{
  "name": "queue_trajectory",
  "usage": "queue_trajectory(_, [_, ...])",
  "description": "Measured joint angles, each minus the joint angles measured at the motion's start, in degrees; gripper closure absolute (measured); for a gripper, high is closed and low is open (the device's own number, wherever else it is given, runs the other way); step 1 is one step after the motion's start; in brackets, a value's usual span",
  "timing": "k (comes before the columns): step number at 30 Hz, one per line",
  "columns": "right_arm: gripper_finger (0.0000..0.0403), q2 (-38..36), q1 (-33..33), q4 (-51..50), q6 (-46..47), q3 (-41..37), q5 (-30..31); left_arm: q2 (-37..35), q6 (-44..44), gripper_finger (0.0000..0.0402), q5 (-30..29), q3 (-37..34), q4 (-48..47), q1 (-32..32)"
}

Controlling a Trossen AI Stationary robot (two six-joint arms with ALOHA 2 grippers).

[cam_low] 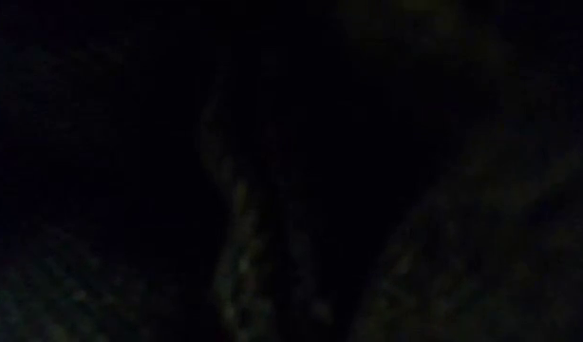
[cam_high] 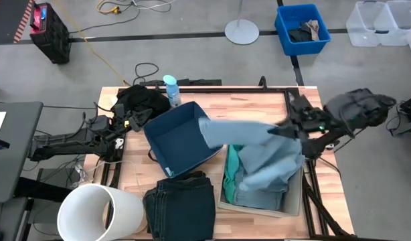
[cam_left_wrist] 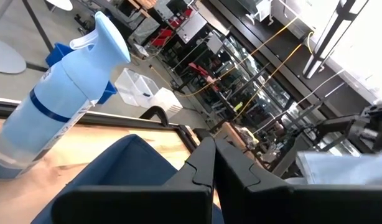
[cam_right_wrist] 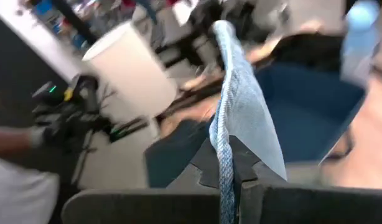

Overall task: Sort clothes
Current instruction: Put the blue pants into the brown laundry organizer

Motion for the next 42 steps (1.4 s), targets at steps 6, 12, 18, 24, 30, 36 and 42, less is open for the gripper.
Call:
queue_trajectory(6, [0.0396,1.2,7.8,-17.6,17.6,0.0,-0.1,0.0,-0.2,0.0401,0.0,0.0,0.0,0.0])
queue_trajectory(12, [0.0396,4.9,12.3,-31.4,31.5,0.0,-1.2,0.0,-0.2,0.0401,0.0,0.0,0.0,0.0])
queue_trajectory(18, [0.0392,10.0,11.7,-29.8,31.9,-2.4,-1.9,0.0,-0.2,0.0401,0.0,0.0,0.0,0.0])
queue_trajectory(24, [0.0384,17.6,8.2,-29.1,31.9,-5.7,-3.5,0.0,-0.2,0.0401,0.0,0.0,0.0,0.0])
queue_trajectory(30, [0.0387,24.4,4.5,-20.6,29.5,-10.7,-4.9,0.0,-0.2,0.0401,0.0,0.0,0.0,0.0])
queue_trajectory(36, [0.0387,28.9,0.0,-3.7,23.9,-15.3,-7.1,0.0,-0.3,0.0401,0.0,0.0,0.0,0.0])
queue_trajectory(42, [0.0387,30.9,-2.9,8.5,20.2,-21.4,-14.6,0.0,-1.3,0.0401,0.0,0.0,0.0,0.0])
